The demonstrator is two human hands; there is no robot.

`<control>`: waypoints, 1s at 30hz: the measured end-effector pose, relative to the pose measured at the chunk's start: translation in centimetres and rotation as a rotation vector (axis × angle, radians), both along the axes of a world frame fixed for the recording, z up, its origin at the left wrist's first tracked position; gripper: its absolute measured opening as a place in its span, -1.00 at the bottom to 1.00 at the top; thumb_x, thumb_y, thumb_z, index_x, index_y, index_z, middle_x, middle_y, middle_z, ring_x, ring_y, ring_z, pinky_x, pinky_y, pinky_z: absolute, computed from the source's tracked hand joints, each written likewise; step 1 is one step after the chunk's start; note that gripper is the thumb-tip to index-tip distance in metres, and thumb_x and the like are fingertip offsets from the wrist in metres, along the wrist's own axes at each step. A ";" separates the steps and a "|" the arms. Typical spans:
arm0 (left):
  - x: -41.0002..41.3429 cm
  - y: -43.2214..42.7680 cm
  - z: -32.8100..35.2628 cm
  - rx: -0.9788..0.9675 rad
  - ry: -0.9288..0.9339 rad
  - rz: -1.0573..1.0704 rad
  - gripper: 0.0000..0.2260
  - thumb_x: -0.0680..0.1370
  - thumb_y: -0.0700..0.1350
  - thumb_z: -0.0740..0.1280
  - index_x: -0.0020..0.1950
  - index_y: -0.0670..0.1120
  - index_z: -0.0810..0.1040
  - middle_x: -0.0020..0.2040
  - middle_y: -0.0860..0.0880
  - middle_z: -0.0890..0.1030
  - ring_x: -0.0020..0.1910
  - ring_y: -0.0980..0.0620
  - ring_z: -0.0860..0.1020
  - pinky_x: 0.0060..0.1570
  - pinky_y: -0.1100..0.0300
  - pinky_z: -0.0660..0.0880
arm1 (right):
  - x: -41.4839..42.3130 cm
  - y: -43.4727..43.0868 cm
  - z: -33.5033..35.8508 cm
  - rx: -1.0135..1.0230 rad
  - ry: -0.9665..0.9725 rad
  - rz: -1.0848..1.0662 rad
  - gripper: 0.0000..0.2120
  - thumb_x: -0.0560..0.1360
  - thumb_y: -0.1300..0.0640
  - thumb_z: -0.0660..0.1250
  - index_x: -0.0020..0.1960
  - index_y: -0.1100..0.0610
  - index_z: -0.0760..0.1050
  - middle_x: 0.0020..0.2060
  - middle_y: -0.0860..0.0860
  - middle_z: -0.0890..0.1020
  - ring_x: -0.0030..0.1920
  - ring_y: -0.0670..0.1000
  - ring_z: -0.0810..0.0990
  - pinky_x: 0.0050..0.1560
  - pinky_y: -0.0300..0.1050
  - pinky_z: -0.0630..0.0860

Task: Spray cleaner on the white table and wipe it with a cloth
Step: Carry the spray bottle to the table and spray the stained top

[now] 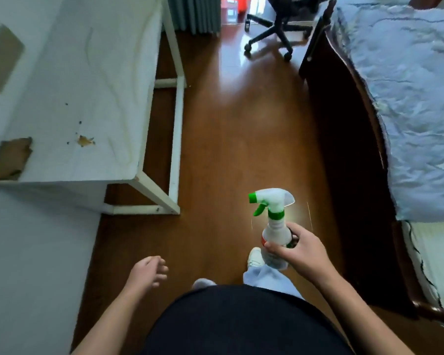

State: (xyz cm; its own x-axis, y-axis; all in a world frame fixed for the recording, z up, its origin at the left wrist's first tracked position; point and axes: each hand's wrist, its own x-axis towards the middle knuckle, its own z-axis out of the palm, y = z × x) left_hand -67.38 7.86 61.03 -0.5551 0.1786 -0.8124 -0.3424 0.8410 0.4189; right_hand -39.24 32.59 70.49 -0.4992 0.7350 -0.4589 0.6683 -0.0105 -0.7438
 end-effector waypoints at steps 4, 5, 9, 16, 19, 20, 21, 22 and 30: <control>2.3 0.3 0.5 -0.041 0.020 0.254 -0.75 0.70 -0.06 0.19 0.04 -0.15 0.61 -0.01 -0.14 0.71 -0.08 -0.14 0.67 -0.22 0.11 0.50 | -4.6 6.5 -0.1 -0.035 0.004 0.245 -0.70 0.34 -0.16 0.55 0.02 -0.20 0.58 -0.11 -0.22 0.69 -0.10 -0.19 0.66 -0.02 -0.02 0.64; 2.9 0.2 0.7 -0.057 0.020 0.311 -0.76 0.69 -0.07 0.19 0.04 -0.14 0.61 -0.02 -0.13 0.71 -0.06 -0.14 0.67 -0.18 0.09 0.51 | -5.9 7.9 -0.1 -0.037 0.001 0.312 -0.70 0.34 -0.16 0.56 0.02 -0.19 0.57 -0.11 -0.22 0.69 -0.10 -0.19 0.66 -0.03 -0.03 0.64; 4.8 -0.1 1.2 -0.091 0.007 0.496 -0.77 0.69 -0.07 0.20 0.02 -0.13 0.61 -0.02 -0.12 0.70 -0.04 -0.15 0.67 -0.08 0.03 0.54 | -11.8 11.8 -0.8 -0.028 -0.025 0.526 -0.65 0.30 -0.22 0.55 0.02 -0.20 0.56 -0.12 -0.23 0.68 -0.11 -0.18 0.65 -0.06 -0.01 0.64; 2.8 1.4 -0.5 -0.101 -0.048 0.759 -0.75 0.70 -0.05 0.21 0.06 -0.14 0.62 -0.02 -0.15 0.70 -0.01 -0.17 0.68 0.02 -0.05 0.60 | -22.2 15.2 -2.0 -0.067 -0.050 0.730 -0.63 0.27 -0.24 0.54 0.01 -0.17 0.56 -0.13 -0.19 0.68 -0.13 -0.17 0.66 -0.07 -0.01 0.65; -1.2 3.7 -1.3 -0.109 -0.110 0.810 -0.73 0.71 -0.04 0.19 0.09 -0.18 0.61 0.00 -0.16 0.69 -0.01 -0.17 0.67 -0.02 -0.04 0.59 | -26.2 16.6 -2.0 -0.025 -0.078 0.764 -0.62 0.25 -0.27 0.51 0.00 -0.20 0.54 -0.14 -0.21 0.67 -0.14 -0.17 0.64 -0.07 0.00 0.63; -2.8 4.7 -1.3 -0.107 -0.107 0.808 -0.73 0.71 -0.04 0.19 0.09 -0.19 0.61 0.00 -0.16 0.70 -0.02 -0.17 0.67 -0.06 -0.02 0.57 | -27.5 17.2 -1.8 -0.014 -0.083 0.768 -0.61 0.24 -0.28 0.50 0.02 -0.22 0.54 -0.14 -0.23 0.67 -0.13 -0.18 0.64 -0.07 -0.02 0.63; -4.5 5.9 -1.3 -0.096 -0.093 0.793 -0.73 0.71 -0.05 0.20 0.10 -0.19 0.61 -0.01 -0.16 0.70 -0.03 -0.16 0.67 -0.08 0.00 0.57 | -28.7 17.8 -1.6 -0.008 -0.082 0.771 -0.60 0.24 -0.28 0.50 0.02 -0.23 0.53 -0.13 -0.24 0.67 -0.13 -0.19 0.64 -0.07 -0.04 0.62; -6.5 7.1 -1.3 -0.077 -0.072 0.769 -0.74 0.71 -0.06 0.20 0.10 -0.18 0.61 -0.01 -0.15 0.70 -0.03 -0.15 0.67 -0.10 0.02 0.56 | -30.1 18.4 -1.4 -0.006 -0.076 0.770 -0.60 0.24 -0.28 0.50 0.03 -0.23 0.53 -0.13 -0.24 0.67 -0.12 -0.19 0.64 -0.06 -0.05 0.62; -20.7 13.9 3.3 0.026 0.166 0.677 -0.76 0.70 -0.02 0.19 0.07 -0.08 0.61 -0.02 -0.07 0.71 -0.03 -0.09 0.68 -0.02 0.00 0.59 | -41.8 24.0 -1.3 -0.060 -0.018 0.853 -0.65 0.29 -0.18 0.57 0.00 -0.17 0.54 -0.16 -0.19 0.68 -0.15 -0.18 0.65 -0.15 -0.16 0.60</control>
